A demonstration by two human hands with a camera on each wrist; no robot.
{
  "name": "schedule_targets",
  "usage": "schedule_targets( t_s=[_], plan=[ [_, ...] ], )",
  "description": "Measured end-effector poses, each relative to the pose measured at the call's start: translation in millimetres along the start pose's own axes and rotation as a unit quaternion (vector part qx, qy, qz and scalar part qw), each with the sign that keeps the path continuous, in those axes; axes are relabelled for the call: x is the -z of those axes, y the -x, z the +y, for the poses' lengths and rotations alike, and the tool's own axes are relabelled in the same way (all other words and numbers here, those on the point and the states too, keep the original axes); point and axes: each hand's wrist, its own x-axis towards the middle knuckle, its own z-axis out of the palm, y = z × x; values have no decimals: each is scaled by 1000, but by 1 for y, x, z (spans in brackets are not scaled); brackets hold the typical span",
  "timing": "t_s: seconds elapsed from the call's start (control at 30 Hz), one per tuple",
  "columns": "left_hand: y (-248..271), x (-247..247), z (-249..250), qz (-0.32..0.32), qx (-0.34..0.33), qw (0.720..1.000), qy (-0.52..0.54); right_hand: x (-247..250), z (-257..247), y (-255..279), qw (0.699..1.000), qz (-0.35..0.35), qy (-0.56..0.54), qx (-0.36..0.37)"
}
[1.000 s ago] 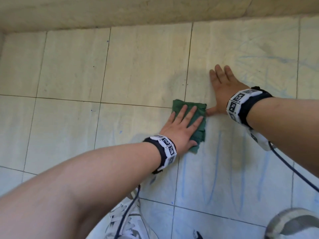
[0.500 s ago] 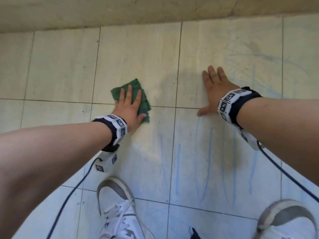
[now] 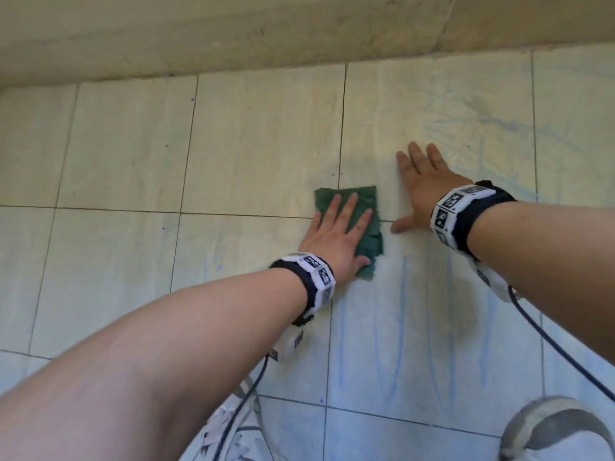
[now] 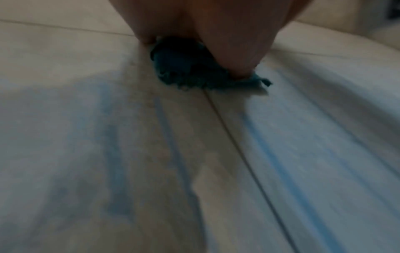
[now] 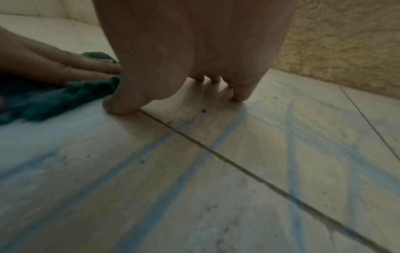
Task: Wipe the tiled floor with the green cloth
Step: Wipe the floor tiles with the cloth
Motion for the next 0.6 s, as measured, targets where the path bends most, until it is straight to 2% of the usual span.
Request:
schedule_targets(
  t_s=[0.13,0.27,0.4,0.6],
  plan=[
    [-8,15,-46,19,86,996,26,0,-3,2,1000,-5,4,-5],
    [-12,19,-52,20,104,994,35,-1,1,5,1000,-13,-4,-5],
    [-30,35,-26,20,53,998,11,1,11,10,1000,-11,-26,-10],
    [-87,73,67,4,-46,998,32,2,45,29,995,35,-58,-72]
  ],
)
